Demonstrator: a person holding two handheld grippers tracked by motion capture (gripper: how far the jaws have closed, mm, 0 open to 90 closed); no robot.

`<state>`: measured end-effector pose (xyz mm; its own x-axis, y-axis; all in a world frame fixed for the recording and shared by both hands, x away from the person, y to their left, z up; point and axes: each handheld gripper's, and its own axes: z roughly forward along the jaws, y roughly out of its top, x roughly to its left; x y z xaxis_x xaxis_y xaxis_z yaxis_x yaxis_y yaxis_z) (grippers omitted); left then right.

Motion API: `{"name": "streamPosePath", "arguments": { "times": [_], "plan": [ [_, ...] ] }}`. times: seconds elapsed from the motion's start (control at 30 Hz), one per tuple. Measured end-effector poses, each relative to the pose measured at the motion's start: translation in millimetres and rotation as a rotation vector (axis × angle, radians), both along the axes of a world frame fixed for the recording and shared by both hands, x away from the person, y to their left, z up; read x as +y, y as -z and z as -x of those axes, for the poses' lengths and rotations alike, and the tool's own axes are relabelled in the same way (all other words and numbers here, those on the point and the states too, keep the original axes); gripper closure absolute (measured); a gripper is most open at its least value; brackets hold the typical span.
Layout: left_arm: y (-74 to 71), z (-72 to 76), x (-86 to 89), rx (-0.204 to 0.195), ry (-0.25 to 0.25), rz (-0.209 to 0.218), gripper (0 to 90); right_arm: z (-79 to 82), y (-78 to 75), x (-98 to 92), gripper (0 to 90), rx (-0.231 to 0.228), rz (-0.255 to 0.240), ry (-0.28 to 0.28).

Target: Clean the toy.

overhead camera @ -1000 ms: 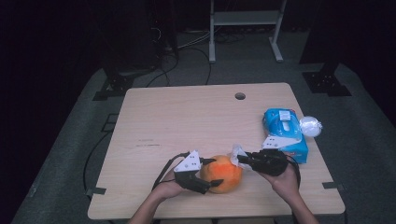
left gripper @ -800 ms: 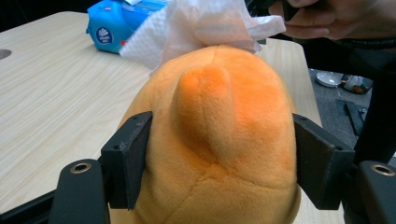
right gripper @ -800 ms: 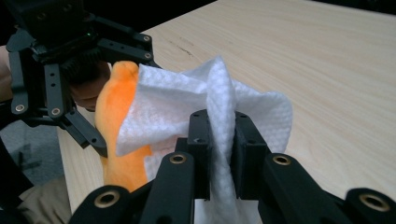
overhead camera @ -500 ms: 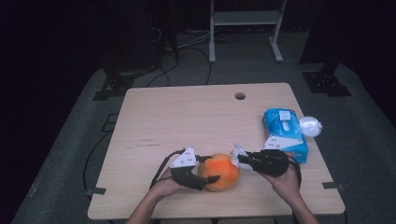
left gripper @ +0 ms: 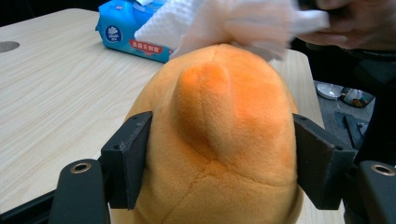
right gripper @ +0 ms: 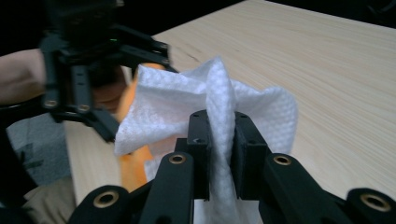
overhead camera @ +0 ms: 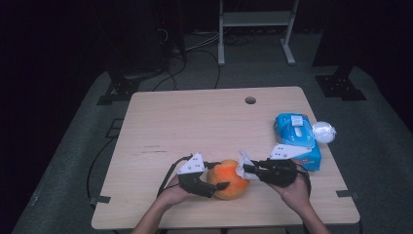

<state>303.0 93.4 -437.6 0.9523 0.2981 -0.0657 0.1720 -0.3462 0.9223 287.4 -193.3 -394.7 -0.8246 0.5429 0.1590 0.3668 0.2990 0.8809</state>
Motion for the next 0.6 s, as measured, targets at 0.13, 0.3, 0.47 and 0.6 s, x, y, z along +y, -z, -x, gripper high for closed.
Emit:
{"name": "streamPosePath", "arguments": {
  "times": [0.13, 0.3, 0.47, 0.6],
  "plan": [
    [-0.9, -0.9, 1.5, 0.006, -0.014, 0.001, 27.8, -1.1, 2.9, 5.5, 78.4, -0.006, 0.019, -0.016],
    [-0.8, -2.2, -0.9, 0.013, -0.029, 0.009, 27.8, -4.3, 4.7, -6.2, 78.3, 0.002, 0.021, 0.044],
    [-1.1, -1.8, -4.2, 0.018, -0.046, 0.012, 27.7, 4.6, -3.2, 11.2, 78.2, -0.034, 0.009, -0.025],
    [-2.3, -1.7, -3.1, 0.025, -0.041, 0.019, 24.5, 0.7, 3.5, 11.5, 78.4, -0.024, 0.029, -0.024]
  ]
}}
